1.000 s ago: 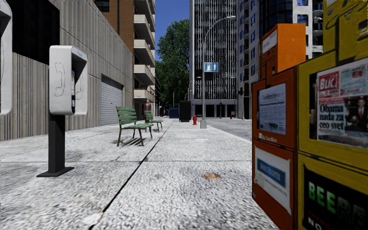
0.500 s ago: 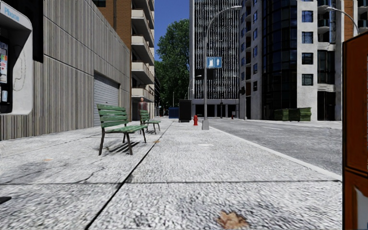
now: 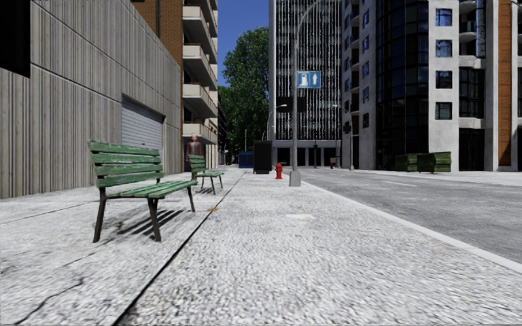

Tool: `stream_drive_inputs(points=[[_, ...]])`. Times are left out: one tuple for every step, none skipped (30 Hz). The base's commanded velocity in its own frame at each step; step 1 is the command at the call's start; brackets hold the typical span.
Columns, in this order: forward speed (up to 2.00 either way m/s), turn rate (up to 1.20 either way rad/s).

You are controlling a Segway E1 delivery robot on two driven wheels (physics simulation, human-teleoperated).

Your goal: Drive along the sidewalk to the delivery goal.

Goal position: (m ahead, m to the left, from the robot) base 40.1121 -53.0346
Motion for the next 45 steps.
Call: stream_drive_inputs(points=[[2.00,0.00],[2.00,0.00],[2.00,0.00],[2.00,0.00],[2.00,0.00],[2.00,0.00],[2.00,0.00],[2.00,0.00],[2.00,0.00],[2.00,0.00],[2.00,0.00],[2.00,0.00],[2.00,0.00],[2.00,0.00],[2.00,0.00],[2.00,0.00],[2.00,0.00],[2.00,0.00],[2.00,0.00],[2.00,0.00],[2.00,0.00],[2.00,0.00],[2.00,0.00],[2.00,0.00],[2.00,0.00],[2.00,0.00],[2.00,0.00],[2.00,0.00],[2.00,0.00],[2.00,0.00],[2.00,0.00],[2.00,0.00],[2.00,0.00],[2.00,0.00],[2.00,0.00],[2.00,0.00],[2.00,0.00],[2.00,0.00],[2.00,0.00],[2.00,0.00],[2.00,0.00],[2.00,0.00],[2.00,0.00],[2.00,0.00],[2.00,0.00]])
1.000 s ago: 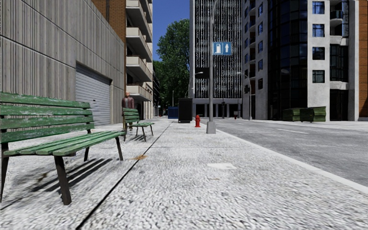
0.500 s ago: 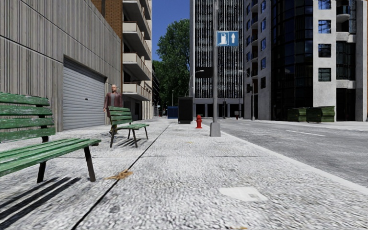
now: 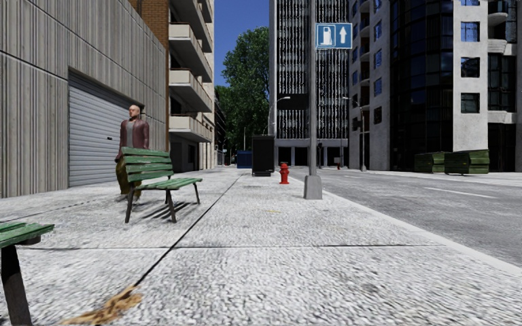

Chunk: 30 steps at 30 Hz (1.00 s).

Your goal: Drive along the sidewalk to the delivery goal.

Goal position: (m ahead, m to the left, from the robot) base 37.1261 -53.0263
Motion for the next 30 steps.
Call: stream_drive_inputs(points=[[2.00,0.00],[2.00,0.00],[2.00,0.00],[2.00,0.00],[2.00,0.00],[2.00,0.00],[2.00,0.00],[2.00,0.00],[2.00,0.00],[2.00,0.00],[2.00,0.00],[2.00,0.00],[2.00,0.00],[2.00,0.00],[2.00,0.00],[2.00,0.00],[2.00,0.00],[2.00,0.00],[2.00,0.00],[2.00,0.00],[2.00,0.00],[2.00,0.00],[2.00,0.00],[2.00,0.00],[2.00,0.00],[2.00,0.00],[2.00,0.00],[2.00,0.00],[2.00,0.00],[2.00,0.00]])
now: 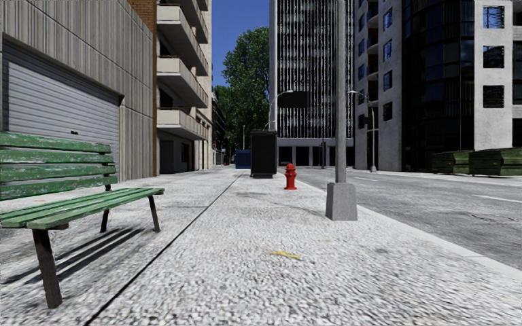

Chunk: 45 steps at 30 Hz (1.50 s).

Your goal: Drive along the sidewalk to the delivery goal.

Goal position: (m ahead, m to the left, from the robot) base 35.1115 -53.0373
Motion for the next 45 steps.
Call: stream_drive_inputs(points=[[2.00,0.00],[2.00,0.00],[2.00,0.00],[2.00,0.00],[2.00,0.00],[2.00,0.00],[2.00,0.00],[2.00,0.00],[2.00,0.00],[2.00,0.00],[2.00,0.00],[2.00,0.00],[2.00,0.00],[2.00,0.00],[2.00,0.00],[2.00,0.00],[2.00,0.00],[2.00,0.00],[2.00,0.00],[2.00,0.00],[2.00,0.00],[2.00,0.00],[2.00,0.00],[2.00,0.00],[2.00,0.00],[2.00,0.08],[2.00,0.08],[2.00,0.14],[2.00,0.20],[2.00,0.26],[2.00,0.30],[2.00,0.30],[2.00,0.31],[2.00,0.31],[2.00,0.32],[2.00,0.32],[2.00,0.32],[2.00,0.32],[2.00,0.32],[2.00,0.32],[2.00,0.32],[2.00,0.32],[2.00,0.32],[2.00,0.32],[2.00,0.32]])
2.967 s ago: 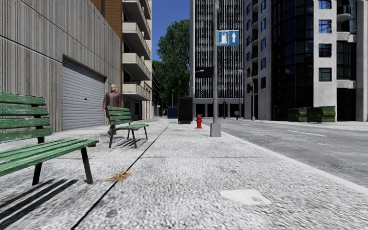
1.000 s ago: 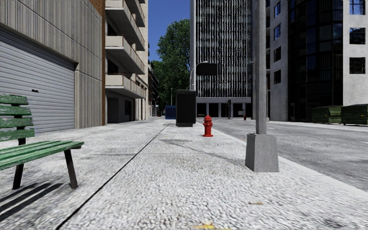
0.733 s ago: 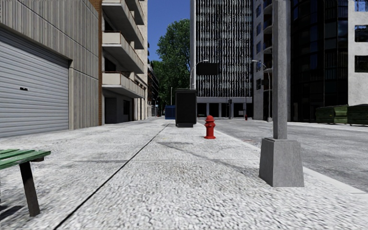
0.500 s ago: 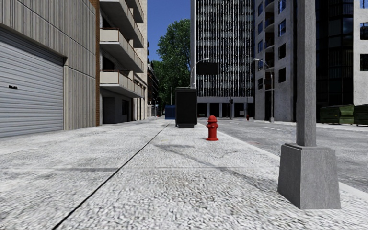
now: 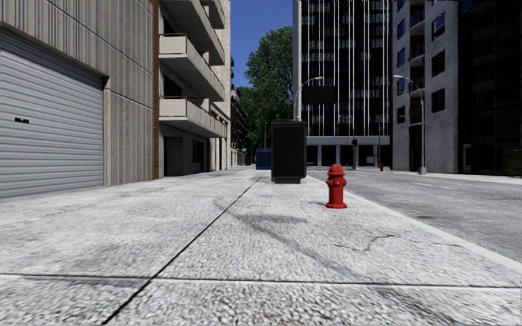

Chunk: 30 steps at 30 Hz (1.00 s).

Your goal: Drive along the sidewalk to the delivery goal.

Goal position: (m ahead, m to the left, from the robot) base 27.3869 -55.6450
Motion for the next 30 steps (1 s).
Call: stream_drive_inputs(points=[[2.00,0.32],[2.00,0.32],[2.00,0.32],[2.00,0.32],[2.00,0.32],[2.00,0.32],[2.00,0.32],[2.00,0.32],[2.00,0.32],[2.00,0.32],[2.00,0.32],[2.00,0.28],[2.00,0.00],[2.00,0.00],[2.00,0.00],[2.00,0.00],[2.00,0.00],[2.00,0.00],[2.00,0.00],[2.00,0.00],[2.00,0.00],[2.00,0.00],[2.00,0.00],[2.00,0.00],[2.00,0.00],[2.00,0.00],[2.00,0.00],[2.00,0.00],[2.00,0.00],[2.00,0.00]])
